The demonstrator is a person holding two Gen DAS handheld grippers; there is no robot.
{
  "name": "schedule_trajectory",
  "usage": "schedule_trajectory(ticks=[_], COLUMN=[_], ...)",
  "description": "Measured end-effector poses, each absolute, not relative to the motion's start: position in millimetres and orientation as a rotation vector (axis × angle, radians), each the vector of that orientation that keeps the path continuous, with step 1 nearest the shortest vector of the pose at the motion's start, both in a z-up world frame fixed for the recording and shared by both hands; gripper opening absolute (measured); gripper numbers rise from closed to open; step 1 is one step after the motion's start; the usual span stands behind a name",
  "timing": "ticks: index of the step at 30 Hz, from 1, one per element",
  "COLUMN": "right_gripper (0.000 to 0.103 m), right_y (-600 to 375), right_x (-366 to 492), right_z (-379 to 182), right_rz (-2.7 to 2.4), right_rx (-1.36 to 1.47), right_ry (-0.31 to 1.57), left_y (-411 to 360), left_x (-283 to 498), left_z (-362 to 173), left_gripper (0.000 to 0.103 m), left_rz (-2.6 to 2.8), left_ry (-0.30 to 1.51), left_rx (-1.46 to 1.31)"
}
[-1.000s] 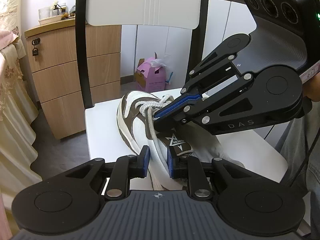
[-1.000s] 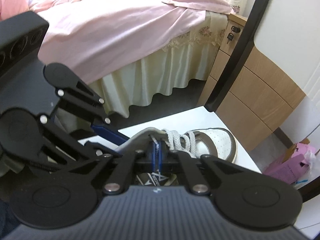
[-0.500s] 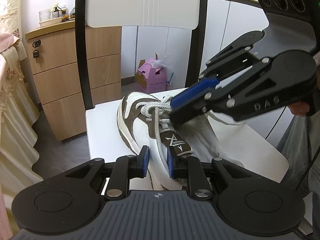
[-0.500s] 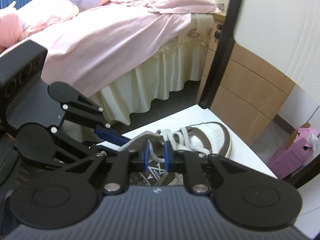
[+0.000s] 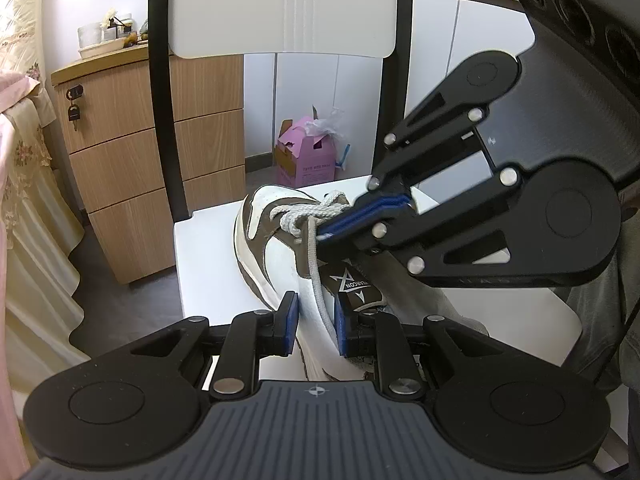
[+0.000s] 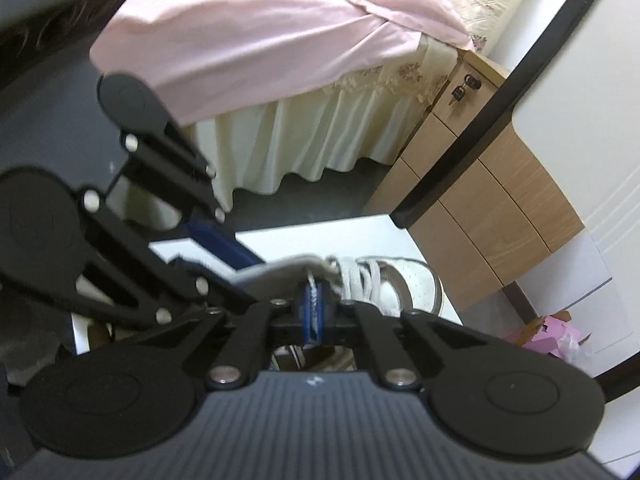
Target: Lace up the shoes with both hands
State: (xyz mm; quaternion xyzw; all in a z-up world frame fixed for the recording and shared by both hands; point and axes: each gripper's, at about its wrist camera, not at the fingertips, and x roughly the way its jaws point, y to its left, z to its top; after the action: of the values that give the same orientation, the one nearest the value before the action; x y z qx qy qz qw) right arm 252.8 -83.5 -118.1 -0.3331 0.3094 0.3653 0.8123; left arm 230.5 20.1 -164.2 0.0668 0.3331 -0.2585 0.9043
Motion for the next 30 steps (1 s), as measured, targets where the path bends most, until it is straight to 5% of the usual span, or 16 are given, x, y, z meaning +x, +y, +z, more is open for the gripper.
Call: schedule_trajectory(ticks=[12, 14, 17, 23, 30], right_gripper=[0.006, 0.026, 0.033, 0.034, 0.031], right_y=[-81, -84, -93, -103, -81], right_x=[251, 250, 253, 264, 254], right_z=[-116, -113, -106, -82, -90], right_rz=[0.783, 0.789, 0.809, 0.831, 0.839], right_rx=[-0.663, -0.660, -0.610, -0.451, -0.771], right_ry=[0.648, 0.648, 0.659, 0.657, 0.698], left_y=[21, 22, 22, 19, 20], left_x=[230, 230, 230, 230, 231], left_z=[-165, -165, -165, -165, -166], left_gripper=[0.021, 0.021, 0.021, 0.021, 0.021], left_rz=[-0.533, -0.533, -0.531, -0.519, -0.513], left_ry=[0.685, 0.685, 0.682, 0.679, 0.677], left_rx=[0.139, 0.136, 0.136, 0.154, 0.152])
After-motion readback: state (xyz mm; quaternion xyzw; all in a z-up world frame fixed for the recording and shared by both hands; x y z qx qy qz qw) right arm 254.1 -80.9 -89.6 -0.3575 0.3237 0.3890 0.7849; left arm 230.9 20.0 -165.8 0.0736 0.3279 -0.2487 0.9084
